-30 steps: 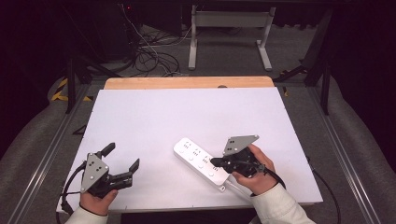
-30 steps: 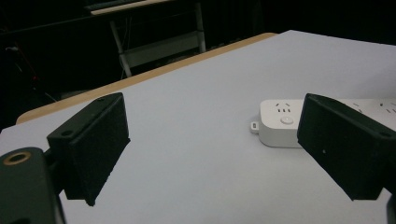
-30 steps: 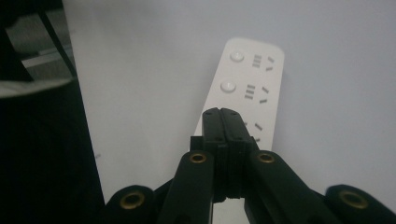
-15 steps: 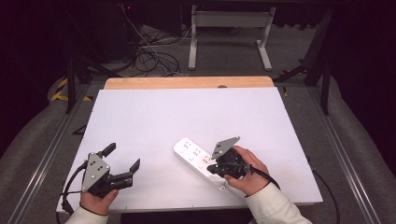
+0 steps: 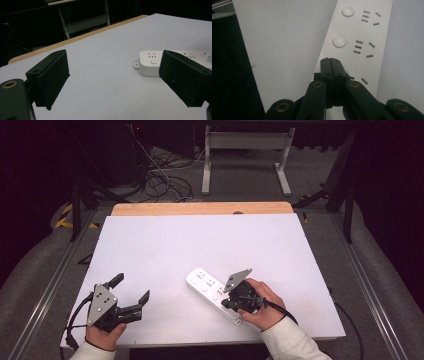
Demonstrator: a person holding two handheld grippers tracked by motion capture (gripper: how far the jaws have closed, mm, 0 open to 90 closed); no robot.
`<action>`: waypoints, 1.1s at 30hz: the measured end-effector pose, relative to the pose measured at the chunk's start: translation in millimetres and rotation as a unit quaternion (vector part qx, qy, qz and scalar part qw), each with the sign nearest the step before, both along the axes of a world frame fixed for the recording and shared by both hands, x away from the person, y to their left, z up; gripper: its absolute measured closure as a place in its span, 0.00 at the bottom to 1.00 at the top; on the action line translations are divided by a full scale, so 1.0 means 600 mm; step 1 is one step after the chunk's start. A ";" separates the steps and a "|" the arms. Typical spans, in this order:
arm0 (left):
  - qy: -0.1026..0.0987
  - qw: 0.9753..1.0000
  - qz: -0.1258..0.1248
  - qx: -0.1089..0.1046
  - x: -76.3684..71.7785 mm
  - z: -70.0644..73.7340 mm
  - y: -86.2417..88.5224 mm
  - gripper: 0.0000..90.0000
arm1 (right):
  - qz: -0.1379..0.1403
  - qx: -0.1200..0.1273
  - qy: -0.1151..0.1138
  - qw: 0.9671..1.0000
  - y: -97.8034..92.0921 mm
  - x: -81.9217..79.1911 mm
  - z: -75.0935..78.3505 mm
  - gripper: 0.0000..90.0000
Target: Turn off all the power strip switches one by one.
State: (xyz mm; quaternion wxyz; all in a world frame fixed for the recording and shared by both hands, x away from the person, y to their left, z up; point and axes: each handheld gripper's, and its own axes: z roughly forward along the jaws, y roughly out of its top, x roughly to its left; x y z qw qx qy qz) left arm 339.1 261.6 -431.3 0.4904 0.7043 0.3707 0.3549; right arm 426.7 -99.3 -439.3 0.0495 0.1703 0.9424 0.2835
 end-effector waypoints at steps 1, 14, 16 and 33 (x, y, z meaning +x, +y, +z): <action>0.000 1.000 0.000 0.000 0.000 0.000 0.000 0.11 | 0.000 0.000 -0.001 1.000 0.000 0.000 0.000 1.00; 0.002 1.000 0.000 -0.002 -0.001 0.000 -0.001 0.11 | 0.000 -0.008 -0.006 1.000 0.002 -0.003 -0.005 1.00; 0.001 1.000 0.001 -0.002 -0.001 0.000 -0.001 0.11 | -0.001 -0.009 -0.006 1.000 0.002 -0.003 -0.005 1.00; 0.000 1.000 0.000 -0.003 -0.003 0.001 0.000 0.11 | -0.001 0.002 -0.032 0.999 0.001 -0.008 -0.004 1.00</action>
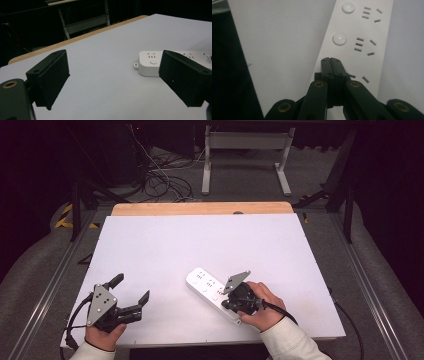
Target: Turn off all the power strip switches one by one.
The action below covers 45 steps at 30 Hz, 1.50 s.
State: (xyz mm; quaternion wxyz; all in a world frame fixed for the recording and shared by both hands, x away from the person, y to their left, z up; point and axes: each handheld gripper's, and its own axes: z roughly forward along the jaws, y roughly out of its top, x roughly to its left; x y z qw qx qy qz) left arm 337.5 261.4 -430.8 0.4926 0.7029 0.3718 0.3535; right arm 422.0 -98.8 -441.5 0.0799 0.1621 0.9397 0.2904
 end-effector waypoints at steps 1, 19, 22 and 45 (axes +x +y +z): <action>0.000 1.000 0.000 0.001 0.000 0.000 0.000 0.11 | 0.000 0.020 0.000 1.000 -0.004 -0.003 0.006 1.00; -0.001 1.000 0.004 0.002 0.002 -0.001 0.001 0.11 | -0.008 0.084 -0.023 0.996 -0.008 -0.001 0.045 1.00; -0.001 1.000 0.005 0.003 0.002 -0.001 0.001 0.11 | -0.004 0.084 -0.019 0.996 0.000 0.002 0.042 1.00; -0.001 1.000 0.005 0.004 0.002 -0.002 0.001 0.11 | -0.013 0.044 0.010 0.999 0.040 0.035 -0.001 1.00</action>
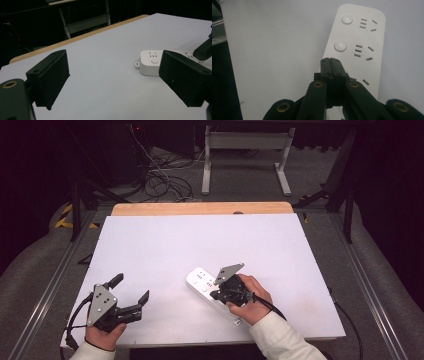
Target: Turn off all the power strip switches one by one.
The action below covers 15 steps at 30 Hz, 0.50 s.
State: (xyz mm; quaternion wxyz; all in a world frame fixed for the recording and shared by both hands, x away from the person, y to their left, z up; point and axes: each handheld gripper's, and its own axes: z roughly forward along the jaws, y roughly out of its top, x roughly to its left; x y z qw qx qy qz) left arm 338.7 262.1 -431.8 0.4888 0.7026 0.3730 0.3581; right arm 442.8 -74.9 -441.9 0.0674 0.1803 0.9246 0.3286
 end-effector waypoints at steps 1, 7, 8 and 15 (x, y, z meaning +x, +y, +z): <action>0.000 1.000 0.000 0.000 0.000 0.000 0.000 0.11 | -0.002 -0.003 -0.001 1.000 0.000 0.001 -0.001 1.00; 0.000 1.000 0.000 0.001 0.000 0.000 0.000 0.11 | -0.005 -0.003 0.003 1.000 0.000 0.003 -0.006 1.00; 0.000 1.000 0.000 0.000 0.000 0.000 0.000 0.11 | -0.006 -0.004 0.003 1.000 0.000 0.004 -0.006 1.00; 0.000 1.000 0.000 0.000 -0.001 0.000 0.000 0.11 | -0.006 -0.008 0.003 1.000 0.001 0.005 -0.009 1.00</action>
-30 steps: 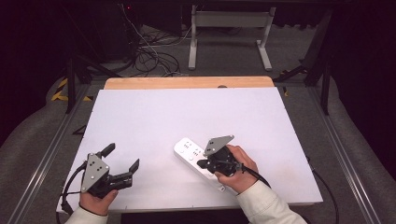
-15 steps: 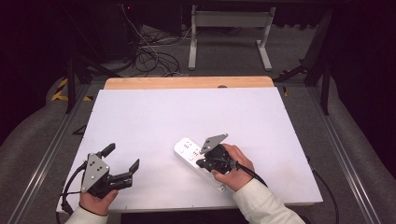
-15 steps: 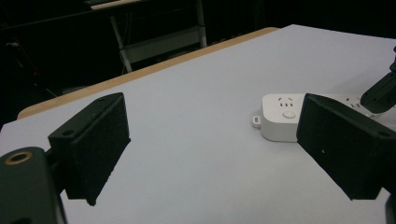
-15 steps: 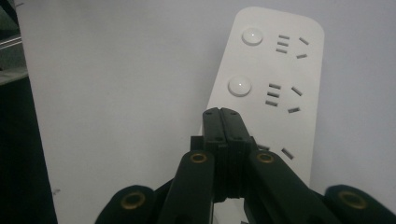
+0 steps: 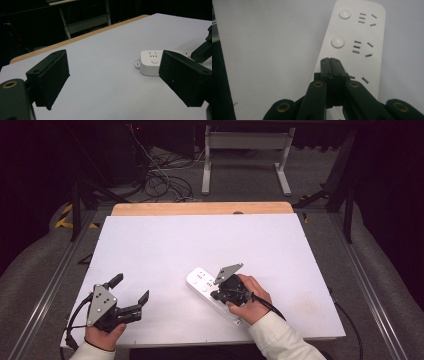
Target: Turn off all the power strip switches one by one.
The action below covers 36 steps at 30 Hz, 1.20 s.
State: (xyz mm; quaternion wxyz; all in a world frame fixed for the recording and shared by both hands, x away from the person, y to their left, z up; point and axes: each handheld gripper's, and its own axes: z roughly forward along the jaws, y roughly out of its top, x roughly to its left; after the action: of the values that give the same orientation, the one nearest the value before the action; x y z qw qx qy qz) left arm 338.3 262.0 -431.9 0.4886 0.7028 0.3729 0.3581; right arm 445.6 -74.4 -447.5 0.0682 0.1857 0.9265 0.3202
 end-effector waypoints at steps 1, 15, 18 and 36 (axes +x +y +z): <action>0.000 1.000 0.000 0.000 0.000 0.000 0.000 0.11 | 0.000 0.000 0.000 1.000 0.000 0.000 -0.001 1.00; 0.000 1.000 0.003 -0.002 0.000 0.001 -0.001 0.11 | -0.003 -0.002 0.002 1.000 0.001 0.000 -0.002 1.00; 0.000 1.000 0.002 0.001 0.000 0.001 0.000 0.11 | -0.004 -0.002 0.002 1.000 0.002 -0.001 -0.001 1.00; -0.001 1.000 0.004 -0.005 -0.001 0.001 -0.002 0.11 | -0.007 -0.016 -0.009 1.000 0.008 -0.005 0.000 1.00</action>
State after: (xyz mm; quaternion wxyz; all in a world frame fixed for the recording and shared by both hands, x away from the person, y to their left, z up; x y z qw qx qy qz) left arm 337.6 261.0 -431.2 0.4914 0.6982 0.3770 0.3591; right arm 442.3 -69.5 -447.5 0.0818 0.1881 0.9294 0.3069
